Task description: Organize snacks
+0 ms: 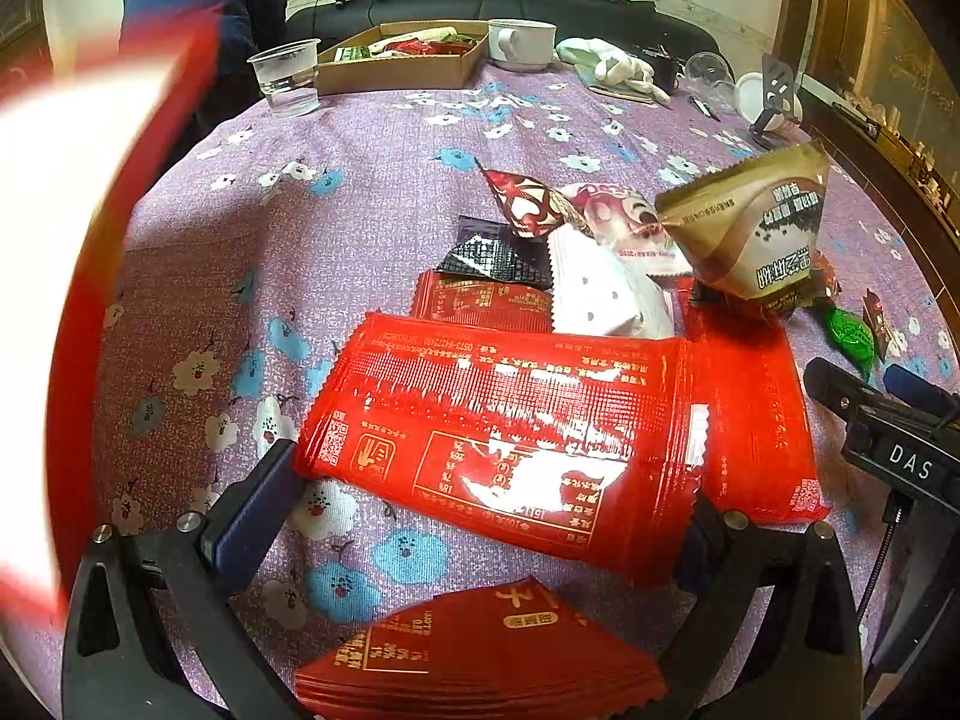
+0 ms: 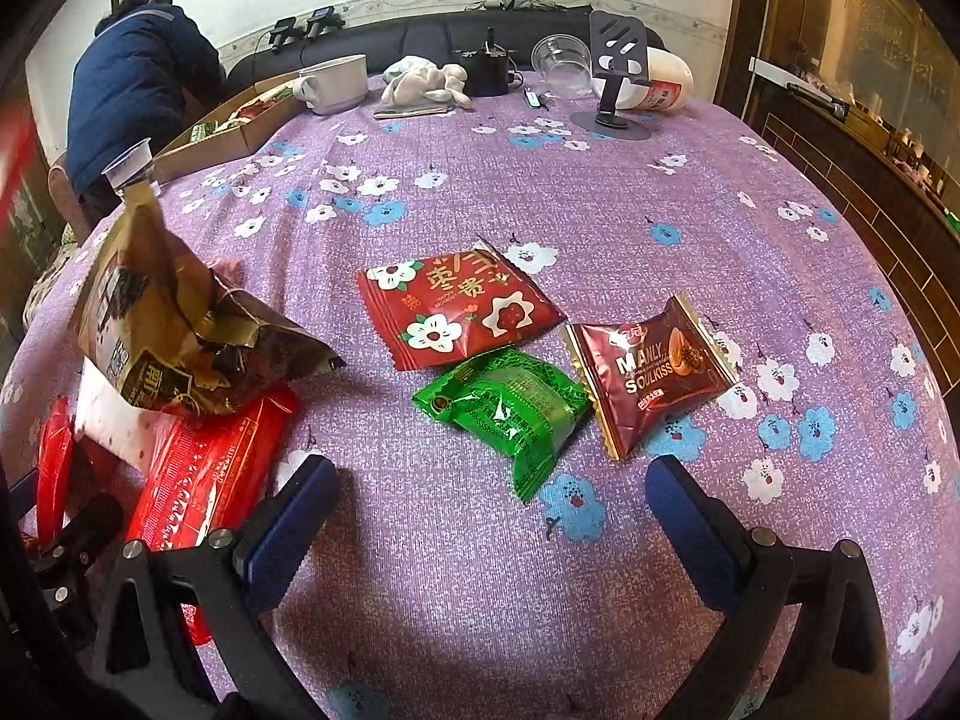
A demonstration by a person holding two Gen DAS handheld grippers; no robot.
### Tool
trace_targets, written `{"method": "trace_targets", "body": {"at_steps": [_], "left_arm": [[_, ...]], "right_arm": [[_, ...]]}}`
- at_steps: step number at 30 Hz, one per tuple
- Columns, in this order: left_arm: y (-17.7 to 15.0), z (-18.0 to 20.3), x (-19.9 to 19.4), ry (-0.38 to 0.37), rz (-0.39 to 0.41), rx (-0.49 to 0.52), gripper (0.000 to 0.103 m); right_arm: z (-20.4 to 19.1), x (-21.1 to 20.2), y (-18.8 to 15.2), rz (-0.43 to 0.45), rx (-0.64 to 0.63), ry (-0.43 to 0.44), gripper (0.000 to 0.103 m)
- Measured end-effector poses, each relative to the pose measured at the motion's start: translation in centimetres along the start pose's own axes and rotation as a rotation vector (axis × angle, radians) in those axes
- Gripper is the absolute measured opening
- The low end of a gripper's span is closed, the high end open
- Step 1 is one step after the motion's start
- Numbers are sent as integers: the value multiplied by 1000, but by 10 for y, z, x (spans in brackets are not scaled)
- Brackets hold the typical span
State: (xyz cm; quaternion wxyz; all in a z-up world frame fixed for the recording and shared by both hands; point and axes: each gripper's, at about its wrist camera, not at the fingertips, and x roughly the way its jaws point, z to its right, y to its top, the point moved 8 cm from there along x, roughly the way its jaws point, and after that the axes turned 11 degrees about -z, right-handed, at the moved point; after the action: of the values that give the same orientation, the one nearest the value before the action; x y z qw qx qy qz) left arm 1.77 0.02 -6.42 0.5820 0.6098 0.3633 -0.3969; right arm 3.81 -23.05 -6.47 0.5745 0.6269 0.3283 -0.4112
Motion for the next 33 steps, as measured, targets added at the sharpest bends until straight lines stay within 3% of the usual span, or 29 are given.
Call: {"method": "trace_targets", "body": {"at_steps": [33], "left_arm": [[-1,-1,-3,10,-5,-11,103]], "right_arm": [[0,0,0,0,1,1,103]]}}
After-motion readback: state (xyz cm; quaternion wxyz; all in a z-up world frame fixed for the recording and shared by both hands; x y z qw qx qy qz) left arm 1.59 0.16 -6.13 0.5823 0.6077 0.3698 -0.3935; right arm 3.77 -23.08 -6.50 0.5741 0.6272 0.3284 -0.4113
